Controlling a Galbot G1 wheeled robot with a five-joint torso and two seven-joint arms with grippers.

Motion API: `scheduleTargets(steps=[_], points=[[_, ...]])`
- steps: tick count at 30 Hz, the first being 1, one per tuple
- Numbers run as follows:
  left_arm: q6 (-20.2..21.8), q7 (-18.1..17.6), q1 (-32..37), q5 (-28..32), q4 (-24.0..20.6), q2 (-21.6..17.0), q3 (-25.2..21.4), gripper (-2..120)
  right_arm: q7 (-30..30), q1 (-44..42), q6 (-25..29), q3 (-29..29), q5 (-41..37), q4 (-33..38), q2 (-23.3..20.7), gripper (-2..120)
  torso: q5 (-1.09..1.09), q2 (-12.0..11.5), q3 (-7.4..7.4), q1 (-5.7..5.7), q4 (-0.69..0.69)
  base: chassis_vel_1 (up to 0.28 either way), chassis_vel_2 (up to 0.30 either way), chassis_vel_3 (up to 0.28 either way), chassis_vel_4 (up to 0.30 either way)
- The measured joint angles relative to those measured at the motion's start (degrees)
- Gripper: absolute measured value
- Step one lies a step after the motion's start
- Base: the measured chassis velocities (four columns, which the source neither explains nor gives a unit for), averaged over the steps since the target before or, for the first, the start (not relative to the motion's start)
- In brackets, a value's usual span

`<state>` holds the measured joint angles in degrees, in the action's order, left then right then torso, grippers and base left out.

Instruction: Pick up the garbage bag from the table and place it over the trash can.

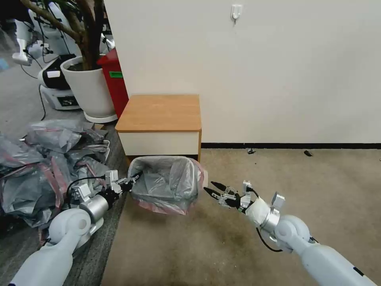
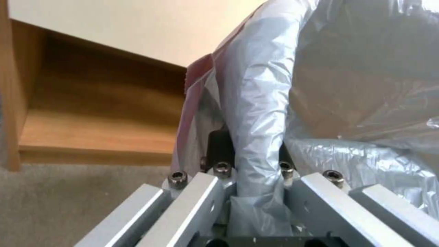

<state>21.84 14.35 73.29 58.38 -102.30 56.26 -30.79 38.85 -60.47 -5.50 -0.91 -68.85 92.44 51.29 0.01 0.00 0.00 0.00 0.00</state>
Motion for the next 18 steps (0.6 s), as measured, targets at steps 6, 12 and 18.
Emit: scheduleTargets(steps=[6,12,18], points=[[-0.1,-0.2,0.4,-0.2,-0.6,0.0,0.1,2,1.1,3.7,-0.6,2.2,-0.9,-2.0,0.0,91,-0.01,0.0,0.00,0.00,0.00,0.000,0.000,0.000,0.000],[-0.1,-0.4,0.4,-0.5,-0.8,-0.3,0.2,2,4.3,4.6,-2.1,2.7,-1.4,-2.3,0.1,80,-0.01,0.0,0.00,0.00,0.00,0.000,0.000,0.000,0.000],[-0.2,-0.7,0.6,-0.8,-1.1,-0.3,0.3,2,6.9,5.0,-3.4,2.7,-1.4,-3.0,0.2,72,-0.01,0.0,0.00,0.00,0.00,0.000,0.000,0.000,0.000]])
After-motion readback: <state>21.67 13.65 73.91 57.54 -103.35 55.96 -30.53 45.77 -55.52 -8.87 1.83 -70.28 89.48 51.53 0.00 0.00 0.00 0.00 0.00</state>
